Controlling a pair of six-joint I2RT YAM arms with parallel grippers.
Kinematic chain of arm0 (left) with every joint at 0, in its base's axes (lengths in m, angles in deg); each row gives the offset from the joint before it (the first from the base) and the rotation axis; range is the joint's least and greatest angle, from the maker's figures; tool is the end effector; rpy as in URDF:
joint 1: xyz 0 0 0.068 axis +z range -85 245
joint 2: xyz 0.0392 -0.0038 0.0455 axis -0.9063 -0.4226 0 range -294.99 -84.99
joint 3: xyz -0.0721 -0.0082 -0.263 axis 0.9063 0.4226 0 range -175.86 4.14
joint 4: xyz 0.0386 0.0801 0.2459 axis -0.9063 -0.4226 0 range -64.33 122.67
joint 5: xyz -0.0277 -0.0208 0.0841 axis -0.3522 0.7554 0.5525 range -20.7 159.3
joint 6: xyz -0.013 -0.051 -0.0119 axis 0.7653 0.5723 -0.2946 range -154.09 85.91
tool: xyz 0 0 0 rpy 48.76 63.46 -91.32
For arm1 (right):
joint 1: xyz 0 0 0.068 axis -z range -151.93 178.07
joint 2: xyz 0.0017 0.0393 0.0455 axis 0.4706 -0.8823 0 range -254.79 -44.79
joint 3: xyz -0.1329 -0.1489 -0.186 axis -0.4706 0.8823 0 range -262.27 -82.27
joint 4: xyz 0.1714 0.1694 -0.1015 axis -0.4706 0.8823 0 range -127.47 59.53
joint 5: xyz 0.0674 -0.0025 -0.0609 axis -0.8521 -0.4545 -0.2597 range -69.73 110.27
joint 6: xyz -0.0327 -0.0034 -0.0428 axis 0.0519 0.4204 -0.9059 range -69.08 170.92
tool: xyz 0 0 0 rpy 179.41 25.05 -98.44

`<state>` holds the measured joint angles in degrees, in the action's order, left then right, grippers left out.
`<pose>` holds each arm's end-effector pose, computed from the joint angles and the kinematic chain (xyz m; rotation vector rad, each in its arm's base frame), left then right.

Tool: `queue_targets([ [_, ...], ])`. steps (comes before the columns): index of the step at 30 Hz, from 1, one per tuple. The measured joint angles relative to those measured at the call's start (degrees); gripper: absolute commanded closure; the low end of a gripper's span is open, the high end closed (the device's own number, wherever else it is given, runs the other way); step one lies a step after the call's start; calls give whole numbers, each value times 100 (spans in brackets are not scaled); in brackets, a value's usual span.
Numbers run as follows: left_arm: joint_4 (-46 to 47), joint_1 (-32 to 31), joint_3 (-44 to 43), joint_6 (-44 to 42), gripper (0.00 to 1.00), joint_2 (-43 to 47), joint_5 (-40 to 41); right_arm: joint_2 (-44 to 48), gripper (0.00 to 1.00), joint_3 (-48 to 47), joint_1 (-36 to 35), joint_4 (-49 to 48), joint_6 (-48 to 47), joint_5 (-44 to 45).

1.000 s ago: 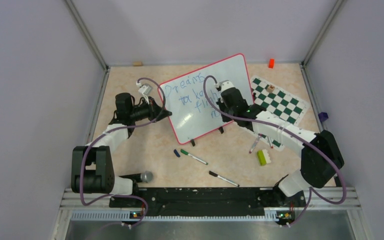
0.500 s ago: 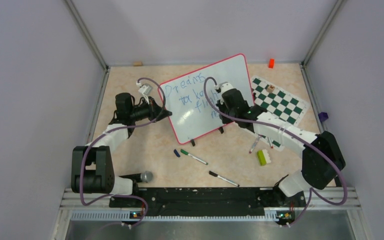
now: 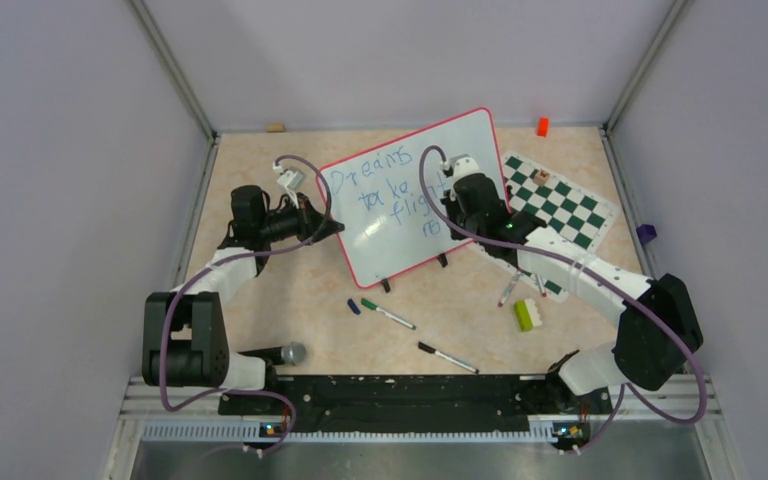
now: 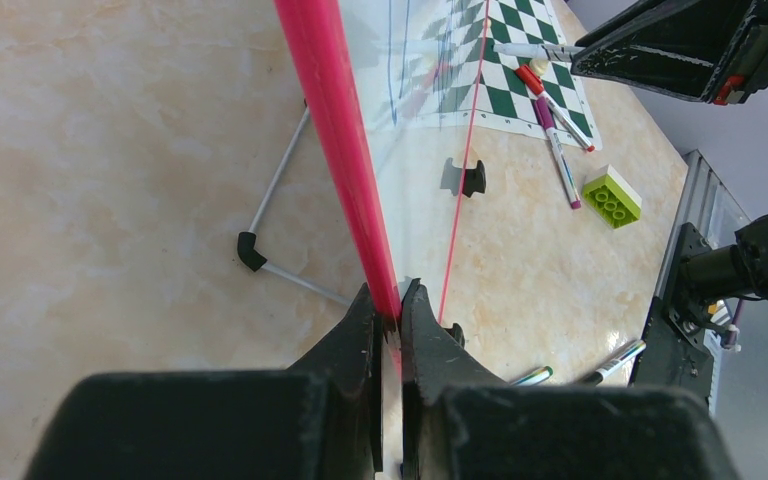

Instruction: Write a sentence on the whiteboard

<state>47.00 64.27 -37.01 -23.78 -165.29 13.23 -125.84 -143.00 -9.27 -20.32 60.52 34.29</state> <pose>0.2883 -0.0332 0.2261 0.4734 1.8974 -1.0952 0.2562 0.1846 0.2794 -0.3985 2.1720 0.1847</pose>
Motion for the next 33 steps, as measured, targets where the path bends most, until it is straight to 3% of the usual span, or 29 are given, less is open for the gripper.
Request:
queue_targets([
  [33,-26,-2,0,7,100,-2,39,-358,100,236,90,79,72,199],
])
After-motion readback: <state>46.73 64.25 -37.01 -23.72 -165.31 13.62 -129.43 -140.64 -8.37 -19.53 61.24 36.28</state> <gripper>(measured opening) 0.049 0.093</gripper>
